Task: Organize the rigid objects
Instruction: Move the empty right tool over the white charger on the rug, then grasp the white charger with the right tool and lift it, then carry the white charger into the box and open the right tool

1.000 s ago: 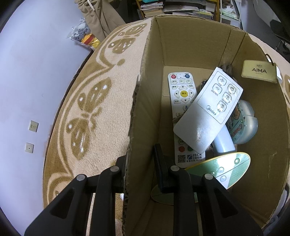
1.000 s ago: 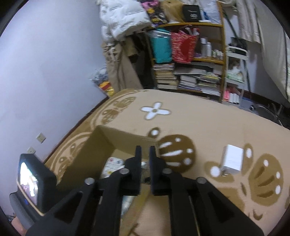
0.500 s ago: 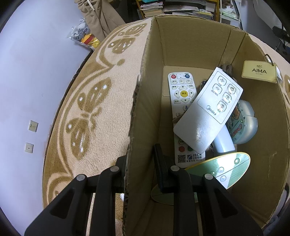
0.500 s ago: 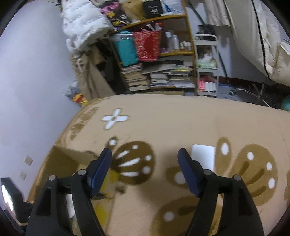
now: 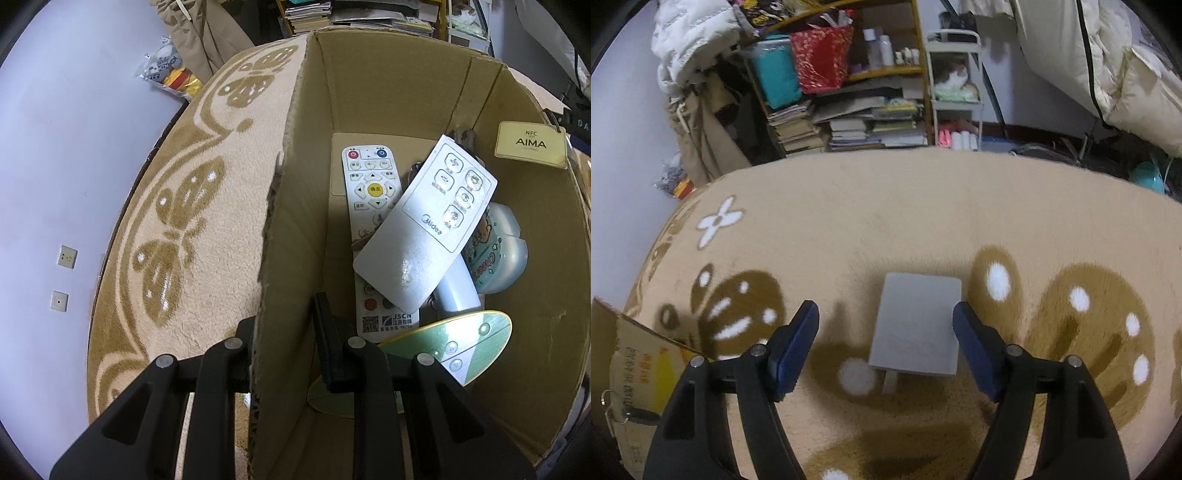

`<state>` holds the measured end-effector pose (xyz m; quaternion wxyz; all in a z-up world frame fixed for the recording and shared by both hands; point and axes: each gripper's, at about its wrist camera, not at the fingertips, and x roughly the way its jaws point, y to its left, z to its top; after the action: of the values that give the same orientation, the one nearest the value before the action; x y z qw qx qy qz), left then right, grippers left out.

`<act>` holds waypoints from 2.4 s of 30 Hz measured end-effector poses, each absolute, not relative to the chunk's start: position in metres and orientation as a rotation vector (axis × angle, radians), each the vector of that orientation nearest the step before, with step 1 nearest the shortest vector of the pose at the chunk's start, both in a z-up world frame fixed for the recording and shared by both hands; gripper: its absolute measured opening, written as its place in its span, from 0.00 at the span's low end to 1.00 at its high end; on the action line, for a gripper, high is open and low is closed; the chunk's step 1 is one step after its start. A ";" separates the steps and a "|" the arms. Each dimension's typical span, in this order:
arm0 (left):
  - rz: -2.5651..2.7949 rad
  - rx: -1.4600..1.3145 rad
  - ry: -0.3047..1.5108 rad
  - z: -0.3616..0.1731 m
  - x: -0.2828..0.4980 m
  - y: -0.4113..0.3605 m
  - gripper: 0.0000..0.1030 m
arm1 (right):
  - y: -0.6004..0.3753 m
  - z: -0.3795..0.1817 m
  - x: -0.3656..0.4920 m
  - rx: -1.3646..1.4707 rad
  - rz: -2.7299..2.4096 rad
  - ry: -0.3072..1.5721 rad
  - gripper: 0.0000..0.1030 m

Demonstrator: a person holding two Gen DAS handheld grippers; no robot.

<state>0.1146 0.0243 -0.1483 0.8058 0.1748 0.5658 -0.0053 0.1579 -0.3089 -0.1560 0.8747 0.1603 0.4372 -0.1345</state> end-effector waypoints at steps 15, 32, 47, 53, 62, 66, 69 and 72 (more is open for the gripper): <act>-0.011 0.375 1.212 -0.148 0.114 0.024 0.20 | -0.317 -0.170 0.144 0.340 -0.324 0.928 0.54; -0.012 0.370 1.214 -0.149 0.114 0.025 0.20 | -0.269 -0.099 0.133 0.322 -0.184 0.811 0.01; -0.012 0.372 1.213 -0.148 0.115 0.025 0.20 | -0.286 -0.142 0.136 0.376 -0.284 0.986 0.47; -0.011 0.372 1.213 -0.148 0.115 0.025 0.20 | -0.287 -0.166 0.136 0.400 -0.300 1.057 0.62; -0.012 0.371 1.213 -0.148 0.115 0.025 0.20 | -0.274 -0.175 0.134 0.342 -0.311 1.080 0.55; -0.012 0.370 1.214 -0.148 0.115 0.025 0.20 | -0.273 -0.170 0.131 0.354 -0.290 1.064 0.55; -0.013 0.368 1.215 -0.148 0.116 0.024 0.20 | -0.270 -0.158 0.129 0.362 -0.262 1.030 0.54; -0.012 0.369 1.214 -0.148 0.116 0.024 0.20 | -0.262 -0.134 0.126 0.361 -0.223 0.973 0.54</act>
<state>0.1156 0.0244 -0.1479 0.8053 0.1725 0.5672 -0.0057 0.1260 -0.2619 -0.1336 0.8623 0.1722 0.4641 -0.1064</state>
